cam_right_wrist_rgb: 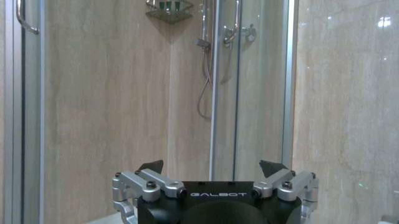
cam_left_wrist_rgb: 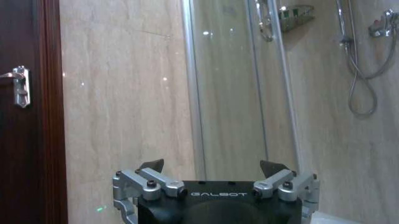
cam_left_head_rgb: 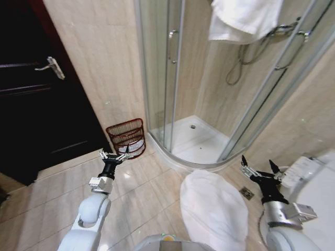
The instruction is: Discard the used towel into the hamper.
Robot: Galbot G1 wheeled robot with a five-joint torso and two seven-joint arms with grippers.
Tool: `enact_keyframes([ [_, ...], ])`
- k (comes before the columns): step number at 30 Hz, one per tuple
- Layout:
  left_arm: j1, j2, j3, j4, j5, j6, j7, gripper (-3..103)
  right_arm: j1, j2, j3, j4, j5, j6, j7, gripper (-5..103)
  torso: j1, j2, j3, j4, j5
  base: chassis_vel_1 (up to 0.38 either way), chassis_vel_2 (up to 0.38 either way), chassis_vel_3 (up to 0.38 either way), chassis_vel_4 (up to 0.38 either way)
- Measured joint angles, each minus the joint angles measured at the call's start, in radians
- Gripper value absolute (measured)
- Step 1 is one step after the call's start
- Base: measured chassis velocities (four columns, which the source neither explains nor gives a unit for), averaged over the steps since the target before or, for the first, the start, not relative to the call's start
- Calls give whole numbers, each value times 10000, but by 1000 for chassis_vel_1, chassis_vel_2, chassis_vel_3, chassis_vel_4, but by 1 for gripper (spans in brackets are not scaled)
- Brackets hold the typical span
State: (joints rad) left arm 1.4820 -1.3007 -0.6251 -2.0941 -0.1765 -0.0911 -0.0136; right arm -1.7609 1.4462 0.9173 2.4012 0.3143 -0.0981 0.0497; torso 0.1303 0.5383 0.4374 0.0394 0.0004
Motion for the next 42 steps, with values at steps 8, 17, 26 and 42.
enact_keyframes([
  [8, 71, -81, 277, -131, 23, 145, 6, 100, 16, 8, 110, -34, 106, 5, 102, 100, -6, 1, -3, 7, -8, 43, -36, 31, 13],
  [17, 64, -16, 592, -555, -694, 834, 23, 100, 8, 26, 339, -57, 191, -114, 44, 100, -5, 0, -2, 4, -1, 10, 12, -23, 1],
  [26, -191, 94, 538, -640, -1037, 968, -45, 100, 36, 18, 412, -11, 127, -215, 16, 100, -3, 0, -1, 2, -6, 0, 0, 0, 0],
  [42, -290, 316, -452, -1136, -230, 1474, -783, 100, 485, -400, 578, 622, 399, -820, -345, 100, -3, 0, -1, 3, -4, 0, 0, 0, 0],
])
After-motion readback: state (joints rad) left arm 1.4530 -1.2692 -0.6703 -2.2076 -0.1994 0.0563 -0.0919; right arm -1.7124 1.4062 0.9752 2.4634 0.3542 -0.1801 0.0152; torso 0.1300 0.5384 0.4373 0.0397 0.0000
